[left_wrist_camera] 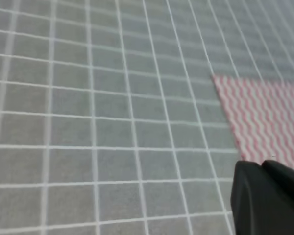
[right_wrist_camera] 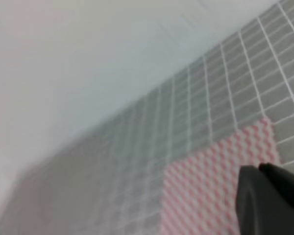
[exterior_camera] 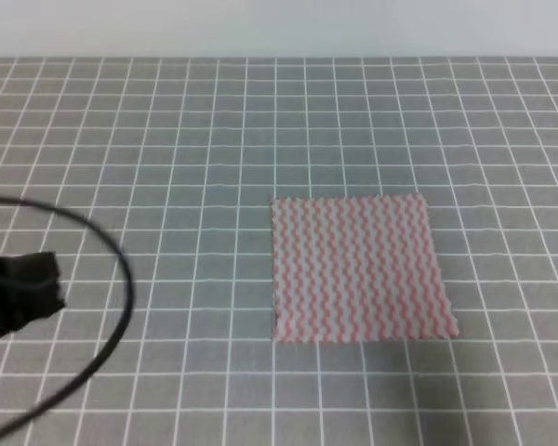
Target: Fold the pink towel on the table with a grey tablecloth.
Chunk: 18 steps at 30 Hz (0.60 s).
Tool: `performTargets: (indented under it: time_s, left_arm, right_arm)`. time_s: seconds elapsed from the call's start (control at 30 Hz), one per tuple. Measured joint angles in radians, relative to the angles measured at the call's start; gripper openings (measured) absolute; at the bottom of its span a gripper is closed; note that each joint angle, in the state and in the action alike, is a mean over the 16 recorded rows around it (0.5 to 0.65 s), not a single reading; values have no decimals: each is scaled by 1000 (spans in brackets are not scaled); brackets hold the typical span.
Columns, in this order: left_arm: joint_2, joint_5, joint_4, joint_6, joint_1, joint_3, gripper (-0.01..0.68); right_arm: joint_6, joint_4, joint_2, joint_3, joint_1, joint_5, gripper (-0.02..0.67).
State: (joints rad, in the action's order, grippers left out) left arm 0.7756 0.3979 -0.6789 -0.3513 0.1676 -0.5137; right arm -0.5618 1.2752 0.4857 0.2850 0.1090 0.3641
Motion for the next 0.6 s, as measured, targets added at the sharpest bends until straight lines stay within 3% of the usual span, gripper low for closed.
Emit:
performTargets:
  time_s: [0.13,0.3,0.6]
  left_arm:
    - [165,80,-83,-170,0,-91,0]
    - [320,143,-188,-335,12,-172,0]
    - [500,107,-256,-441,112,-247,-1]
  right_arm:
    - [-59,-51,160,99,0,67,-16]
    - [-36,-219,388,246,2,193,-16]
    - [236,-712,809,552,89,356,-16]
